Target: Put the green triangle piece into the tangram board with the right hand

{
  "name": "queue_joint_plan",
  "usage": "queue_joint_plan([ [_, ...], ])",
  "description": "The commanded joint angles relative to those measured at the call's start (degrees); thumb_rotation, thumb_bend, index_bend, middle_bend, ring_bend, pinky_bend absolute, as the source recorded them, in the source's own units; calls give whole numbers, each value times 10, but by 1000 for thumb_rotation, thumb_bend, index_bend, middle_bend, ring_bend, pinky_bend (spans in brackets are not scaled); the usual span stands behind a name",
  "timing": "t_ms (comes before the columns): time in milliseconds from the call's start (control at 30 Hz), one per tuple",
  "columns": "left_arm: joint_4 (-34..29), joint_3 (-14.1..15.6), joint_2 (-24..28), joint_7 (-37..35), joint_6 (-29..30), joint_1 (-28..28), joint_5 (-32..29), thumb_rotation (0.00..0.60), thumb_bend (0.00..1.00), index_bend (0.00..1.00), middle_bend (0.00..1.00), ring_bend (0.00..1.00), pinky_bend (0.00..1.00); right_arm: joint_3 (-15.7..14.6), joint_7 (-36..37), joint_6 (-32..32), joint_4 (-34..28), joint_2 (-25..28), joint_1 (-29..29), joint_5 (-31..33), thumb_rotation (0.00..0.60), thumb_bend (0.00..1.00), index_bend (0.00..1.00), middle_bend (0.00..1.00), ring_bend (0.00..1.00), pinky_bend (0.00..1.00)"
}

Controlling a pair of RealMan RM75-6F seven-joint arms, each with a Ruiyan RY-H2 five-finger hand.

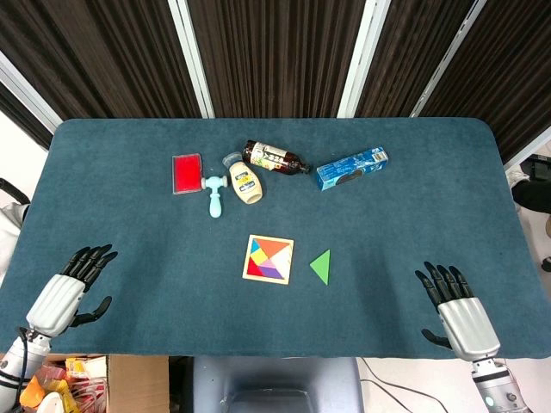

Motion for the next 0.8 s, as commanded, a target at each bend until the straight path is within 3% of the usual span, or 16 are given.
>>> queue_joint_plan([
  [33, -2, 0, 0, 0, 3, 1, 1, 600, 427, 0, 0, 0, 0, 0, -3, -4, 1, -2, 2, 0, 600, 0, 0, 0, 0, 0],
  [233, -1, 0, 3, -7, 3, 1, -1, 600, 428, 0, 0, 0, 0, 14, -22, -37, 23, -27, 29, 4, 600, 0, 0, 0, 0, 0],
  [467, 2, -2, 3, -16, -1, -1, -3, 600, 427, 0, 0, 0, 0, 80, -115, -209, 50, -64, 158, 59, 600, 15, 9, 0, 0, 0],
  [600, 6, -3, 3, -19, -5, -3, -7, 600, 427, 0, 0, 0, 0, 113, -180, -304, 80, -98, 242, 94, 600, 64, 80, 0, 0, 0],
  [800, 10, -4, -1, -11, -7, -3, -9, 600, 428, 0, 0, 0, 0, 117, -162, -373, 153, -144, 319, 85, 600, 183, 215, 0, 0, 0],
])
